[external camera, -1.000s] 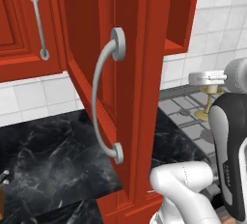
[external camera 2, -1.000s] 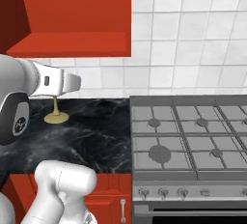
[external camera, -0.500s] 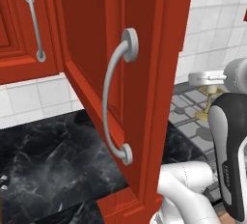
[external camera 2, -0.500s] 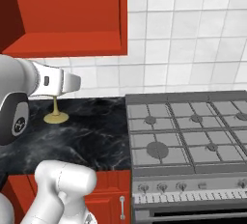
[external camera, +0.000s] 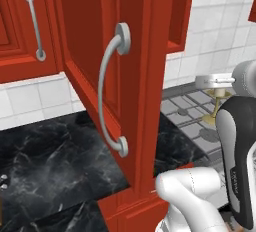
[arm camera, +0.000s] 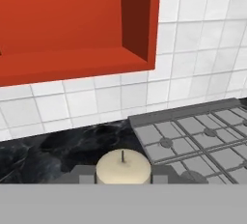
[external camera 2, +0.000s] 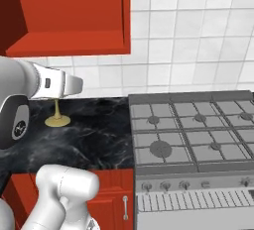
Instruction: Get the candle and the wine from the cabinet and move them to the dining counter.
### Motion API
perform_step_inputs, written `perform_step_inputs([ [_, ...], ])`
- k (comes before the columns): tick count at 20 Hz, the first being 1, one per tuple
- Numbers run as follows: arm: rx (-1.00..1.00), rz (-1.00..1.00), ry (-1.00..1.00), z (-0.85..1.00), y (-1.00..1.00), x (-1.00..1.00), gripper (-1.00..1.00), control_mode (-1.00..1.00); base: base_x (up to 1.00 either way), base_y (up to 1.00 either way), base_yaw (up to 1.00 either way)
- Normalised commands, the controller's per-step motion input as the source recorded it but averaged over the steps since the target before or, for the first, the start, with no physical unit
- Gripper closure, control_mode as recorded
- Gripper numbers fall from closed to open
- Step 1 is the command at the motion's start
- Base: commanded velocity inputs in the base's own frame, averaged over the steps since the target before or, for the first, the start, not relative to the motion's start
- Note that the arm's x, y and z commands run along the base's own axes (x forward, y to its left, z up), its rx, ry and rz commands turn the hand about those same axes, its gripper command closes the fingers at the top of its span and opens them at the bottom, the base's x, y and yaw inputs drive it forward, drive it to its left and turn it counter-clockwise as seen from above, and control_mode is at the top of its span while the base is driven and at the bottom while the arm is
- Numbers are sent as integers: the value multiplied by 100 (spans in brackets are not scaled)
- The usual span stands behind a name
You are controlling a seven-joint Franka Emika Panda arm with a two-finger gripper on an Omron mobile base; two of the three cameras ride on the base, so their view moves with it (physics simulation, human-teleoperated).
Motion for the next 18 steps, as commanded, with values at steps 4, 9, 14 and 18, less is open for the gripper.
perform_step_inputs([
  [4, 0, 0, 0, 0, 0, 0, 100, 100, -30, -33, -4],
  [9, 0, 0, 0, 0, 0, 0, 100, 100, 0, 2, 32],
  [14, 0, 0, 0, 0, 0, 0, 100, 100, -8, 0, 77],
  [18, 0, 0, 0, 0, 0, 0, 100, 100, -70, -22, 69],
])
